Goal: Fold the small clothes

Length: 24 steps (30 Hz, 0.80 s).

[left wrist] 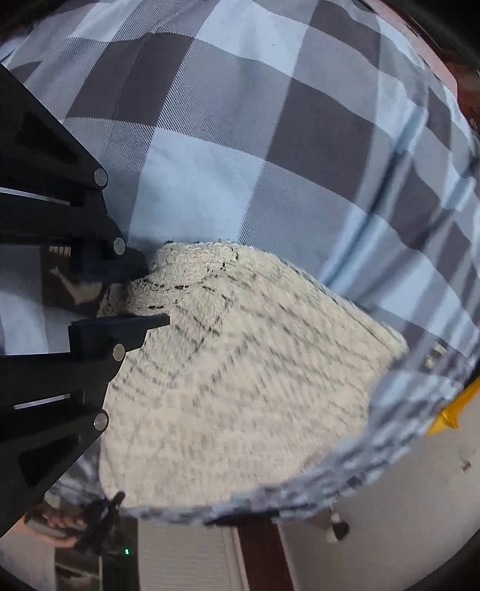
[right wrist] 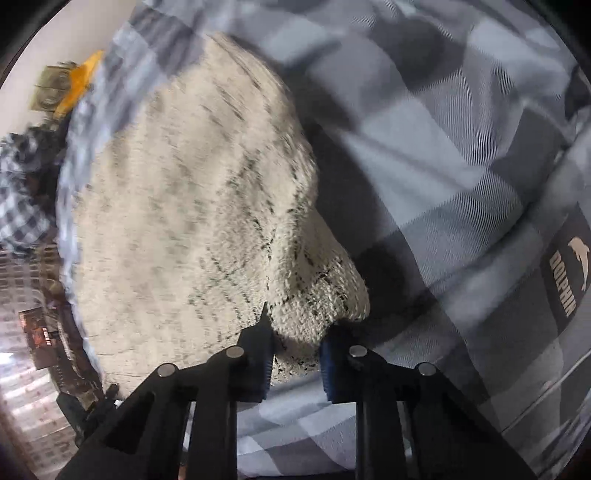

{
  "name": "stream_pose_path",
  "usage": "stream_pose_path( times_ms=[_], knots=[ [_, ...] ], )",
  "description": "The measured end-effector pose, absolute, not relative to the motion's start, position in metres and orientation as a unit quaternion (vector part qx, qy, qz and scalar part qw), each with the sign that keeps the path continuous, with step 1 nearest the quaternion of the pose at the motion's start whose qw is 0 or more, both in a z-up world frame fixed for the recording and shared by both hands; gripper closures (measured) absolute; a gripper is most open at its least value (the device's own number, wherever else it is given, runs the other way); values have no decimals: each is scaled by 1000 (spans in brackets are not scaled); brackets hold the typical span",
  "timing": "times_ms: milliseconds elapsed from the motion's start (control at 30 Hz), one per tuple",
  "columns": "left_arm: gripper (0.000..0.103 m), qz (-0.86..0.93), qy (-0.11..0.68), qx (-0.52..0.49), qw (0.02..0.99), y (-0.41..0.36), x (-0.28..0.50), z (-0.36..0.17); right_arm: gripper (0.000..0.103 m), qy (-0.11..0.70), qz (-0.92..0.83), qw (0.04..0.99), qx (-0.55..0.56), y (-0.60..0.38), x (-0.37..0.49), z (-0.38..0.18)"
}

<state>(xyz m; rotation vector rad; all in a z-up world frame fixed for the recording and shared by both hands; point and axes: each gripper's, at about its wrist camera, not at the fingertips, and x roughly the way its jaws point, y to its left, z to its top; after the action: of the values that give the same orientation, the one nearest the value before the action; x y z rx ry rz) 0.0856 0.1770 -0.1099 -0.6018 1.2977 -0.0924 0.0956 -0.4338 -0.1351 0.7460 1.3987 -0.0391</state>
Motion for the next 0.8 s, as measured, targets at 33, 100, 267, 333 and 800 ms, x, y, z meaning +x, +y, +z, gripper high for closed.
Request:
stream_pose_path(
  times_ms=[33, 100, 267, 333, 800],
  knots=[
    [91, -54, 585, -283, 758, 178, 83, -102, 88, 621, -11, 704, 344, -435, 92, -130],
    [92, -76, 570, -302, 760, 180, 76, -89, 90, 598, 14, 713, 366, -440, 84, -116],
    [92, -135, 538, -350, 755, 178, 43, -52, 90, 552, 71, 704, 440, -447, 54, -85],
    [92, -153, 534, -357, 750, 177, 27, -44, 90, 545, 79, 704, 448, -453, 36, -75],
    [93, -177, 555, -399, 708, 193, -49, -17, 90, 583, 119, 666, 450, -453, 11, -65]
  ],
)
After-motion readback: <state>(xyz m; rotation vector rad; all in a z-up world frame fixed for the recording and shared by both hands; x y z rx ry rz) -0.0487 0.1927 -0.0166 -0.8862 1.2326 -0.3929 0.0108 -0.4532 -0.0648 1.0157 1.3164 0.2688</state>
